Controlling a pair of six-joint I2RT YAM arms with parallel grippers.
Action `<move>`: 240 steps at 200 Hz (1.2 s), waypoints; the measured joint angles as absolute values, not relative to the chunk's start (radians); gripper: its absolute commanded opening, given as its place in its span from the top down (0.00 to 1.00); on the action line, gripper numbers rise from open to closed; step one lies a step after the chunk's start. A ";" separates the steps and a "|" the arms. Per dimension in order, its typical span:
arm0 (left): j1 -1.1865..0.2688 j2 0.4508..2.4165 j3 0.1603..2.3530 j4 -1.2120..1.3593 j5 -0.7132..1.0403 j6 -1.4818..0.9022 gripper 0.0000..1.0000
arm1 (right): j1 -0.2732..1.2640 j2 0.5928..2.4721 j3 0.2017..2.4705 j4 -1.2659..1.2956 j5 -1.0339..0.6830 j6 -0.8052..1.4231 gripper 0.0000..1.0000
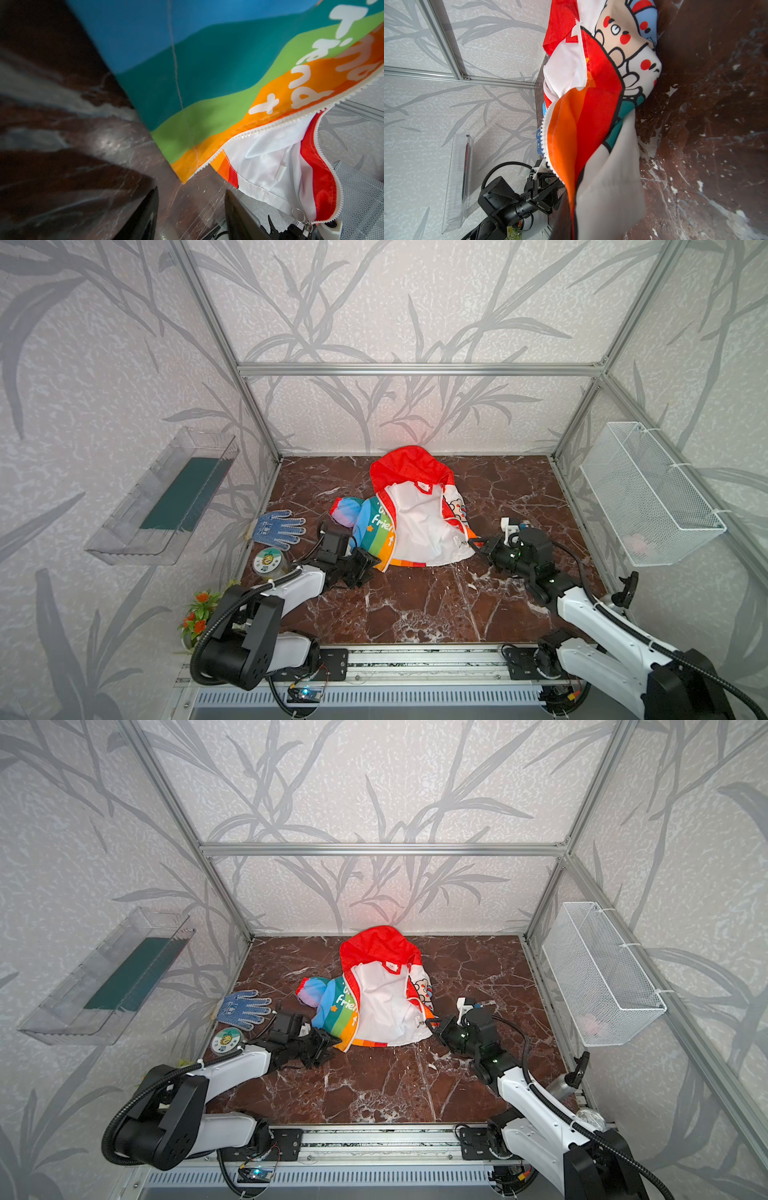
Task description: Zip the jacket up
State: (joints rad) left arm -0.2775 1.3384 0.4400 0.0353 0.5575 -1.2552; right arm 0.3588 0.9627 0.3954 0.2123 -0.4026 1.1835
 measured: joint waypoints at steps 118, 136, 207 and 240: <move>-0.301 1.418 0.410 0.347 0.551 -1.287 0.55 | 0.359 0.958 0.395 0.212 -0.400 1.183 1.00; -0.309 1.420 0.410 0.386 0.551 -1.293 0.63 | 0.359 0.959 0.395 0.212 -0.400 1.183 1.00; -0.319 1.517 0.410 0.426 0.556 -1.317 0.59 | 0.359 0.959 0.395 0.212 -0.397 1.184 1.00; -0.320 1.528 0.413 0.428 0.563 -1.326 0.74 | 0.359 0.958 0.395 0.211 -0.390 1.184 1.00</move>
